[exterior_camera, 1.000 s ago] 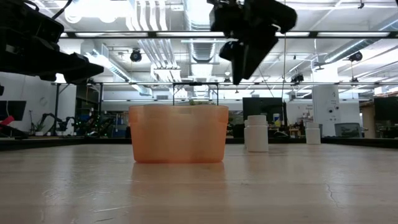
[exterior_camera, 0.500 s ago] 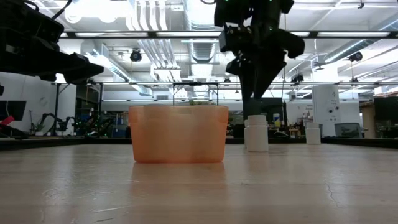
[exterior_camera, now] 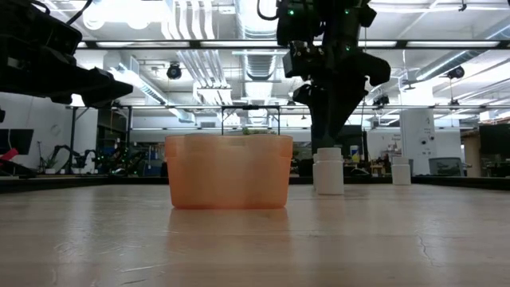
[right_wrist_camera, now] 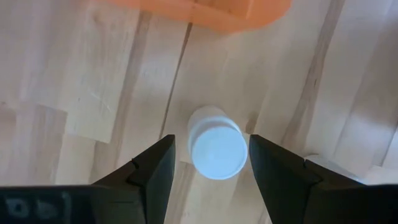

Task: Pick and place pill bottles into a basket
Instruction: Put the bottom left white pill bottle into the orange bin, then put the bottom white pill bottle into the orange bin

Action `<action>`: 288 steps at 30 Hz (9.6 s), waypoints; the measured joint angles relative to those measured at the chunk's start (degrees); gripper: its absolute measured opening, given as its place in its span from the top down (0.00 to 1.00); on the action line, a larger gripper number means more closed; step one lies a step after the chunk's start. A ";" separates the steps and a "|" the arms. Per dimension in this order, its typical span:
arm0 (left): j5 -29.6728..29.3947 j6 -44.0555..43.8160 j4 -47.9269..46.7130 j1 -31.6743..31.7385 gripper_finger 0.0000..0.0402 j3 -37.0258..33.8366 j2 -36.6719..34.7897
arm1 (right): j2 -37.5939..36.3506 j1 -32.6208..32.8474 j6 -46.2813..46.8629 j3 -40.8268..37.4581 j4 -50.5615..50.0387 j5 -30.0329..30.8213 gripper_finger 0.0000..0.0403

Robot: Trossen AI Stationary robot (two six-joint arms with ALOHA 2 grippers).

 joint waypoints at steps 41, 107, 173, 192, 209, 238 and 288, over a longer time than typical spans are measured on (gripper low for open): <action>0.01 0.00 -0.02 0.02 0.39 0.00 0.00 | 0.00 -1.67 1.58 -2.64 4.08 -3.04 0.52; 0.00 0.00 0.00 0.02 0.39 0.00 0.02 | 0.00 0.00 5.65 3.57 -3.92 -2.94 0.63; 0.00 0.00 0.00 0.01 0.39 0.00 0.00 | 23.02 9.65 3.57 32.05 -9.56 -3.19 0.63; 0.00 0.00 0.00 0.02 0.39 0.00 0.00 | 23.02 9.63 2.79 28.17 -3.60 -3.00 0.62; 0.02 0.00 -0.01 0.01 0.39 0.00 0.00 | 23.03 9.60 2.60 28.13 -3.59 -2.84 0.53; 0.00 0.00 0.00 0.01 0.39 0.00 0.00 | 22.82 6.05 33.24 35.73 -18.74 10.71 0.53; 0.00 0.00 0.00 -0.01 0.39 0.00 0.00 | 19.58 -11.86 73.59 34.90 -30.73 13.64 0.24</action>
